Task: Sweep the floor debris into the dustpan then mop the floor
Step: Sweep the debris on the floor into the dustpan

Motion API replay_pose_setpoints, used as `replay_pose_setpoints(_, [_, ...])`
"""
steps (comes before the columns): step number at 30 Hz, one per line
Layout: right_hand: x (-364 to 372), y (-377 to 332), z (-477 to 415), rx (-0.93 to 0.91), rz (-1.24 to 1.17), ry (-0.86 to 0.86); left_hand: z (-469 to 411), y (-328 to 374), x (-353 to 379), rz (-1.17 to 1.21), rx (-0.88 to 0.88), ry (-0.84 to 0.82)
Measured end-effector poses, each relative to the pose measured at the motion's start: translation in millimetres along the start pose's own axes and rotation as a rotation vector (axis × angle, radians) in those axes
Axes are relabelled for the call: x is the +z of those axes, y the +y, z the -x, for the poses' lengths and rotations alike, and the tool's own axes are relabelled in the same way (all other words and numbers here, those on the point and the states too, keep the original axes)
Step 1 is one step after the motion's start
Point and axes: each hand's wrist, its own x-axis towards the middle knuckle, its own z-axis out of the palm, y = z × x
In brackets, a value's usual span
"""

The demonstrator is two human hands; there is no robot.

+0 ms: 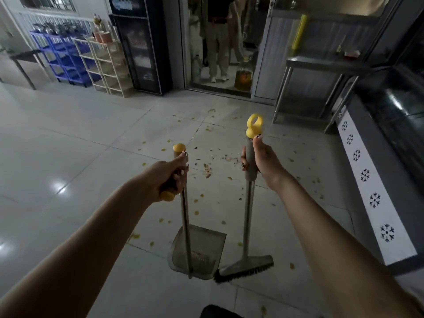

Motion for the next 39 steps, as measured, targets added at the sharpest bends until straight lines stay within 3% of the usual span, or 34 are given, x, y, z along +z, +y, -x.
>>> replay_pose_setpoints(17, [103.2, 43.1, -249.2, 0.073, -0.073, -0.093, -163.9, 144.8, -147.5, -0.149, -0.097, 0.131])
replay_pose_setpoints(26, [169.2, 49.3, -357.0, 0.082, -0.104, -0.233, -218.5, 205.5, -222.3, -0.192, -0.108, 0.187])
replay_pose_setpoints(39, [263.5, 53.4, -445.1, 0.334, 0.300, -0.269, -279.3, 275.4, -340.1, -0.253, -0.172, 0.167])
